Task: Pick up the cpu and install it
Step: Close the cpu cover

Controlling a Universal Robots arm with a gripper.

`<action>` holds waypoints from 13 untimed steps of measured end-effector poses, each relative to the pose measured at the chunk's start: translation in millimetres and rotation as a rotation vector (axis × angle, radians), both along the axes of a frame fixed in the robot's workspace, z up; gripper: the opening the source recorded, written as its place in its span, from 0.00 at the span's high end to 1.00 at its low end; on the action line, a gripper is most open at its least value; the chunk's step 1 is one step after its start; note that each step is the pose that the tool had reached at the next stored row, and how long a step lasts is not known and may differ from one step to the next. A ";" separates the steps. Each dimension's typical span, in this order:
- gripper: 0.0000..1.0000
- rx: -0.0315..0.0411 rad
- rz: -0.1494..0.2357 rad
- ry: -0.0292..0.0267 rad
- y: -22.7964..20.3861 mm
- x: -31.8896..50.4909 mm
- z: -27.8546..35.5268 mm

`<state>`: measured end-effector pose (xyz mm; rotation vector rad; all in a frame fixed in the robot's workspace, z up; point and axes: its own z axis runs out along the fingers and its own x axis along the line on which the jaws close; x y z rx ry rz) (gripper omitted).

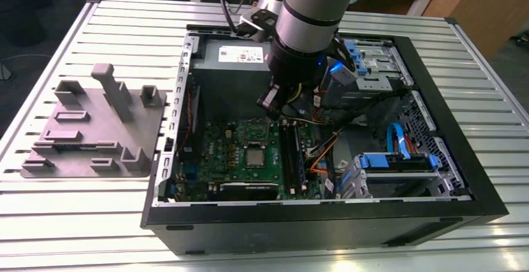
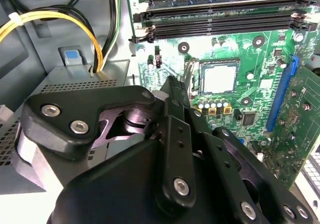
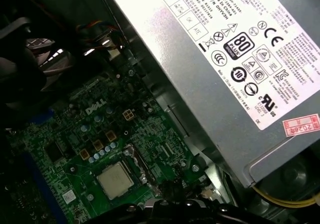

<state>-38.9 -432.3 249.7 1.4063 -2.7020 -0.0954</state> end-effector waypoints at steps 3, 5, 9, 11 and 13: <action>0.90 0.0000 0.006 0.0000 0.0 -0.1 0.3; 0.90 0.0005 0.005 0.0000 0.0 -0.1 0.3; 0.90 0.0061 0.005 0.0000 -0.3 -0.1 0.5; 0.90 0.0082 0.005 -0.0001 -0.3 -0.1 0.5; 0.90 0.0095 0.005 0.0000 -0.5 -0.1 0.5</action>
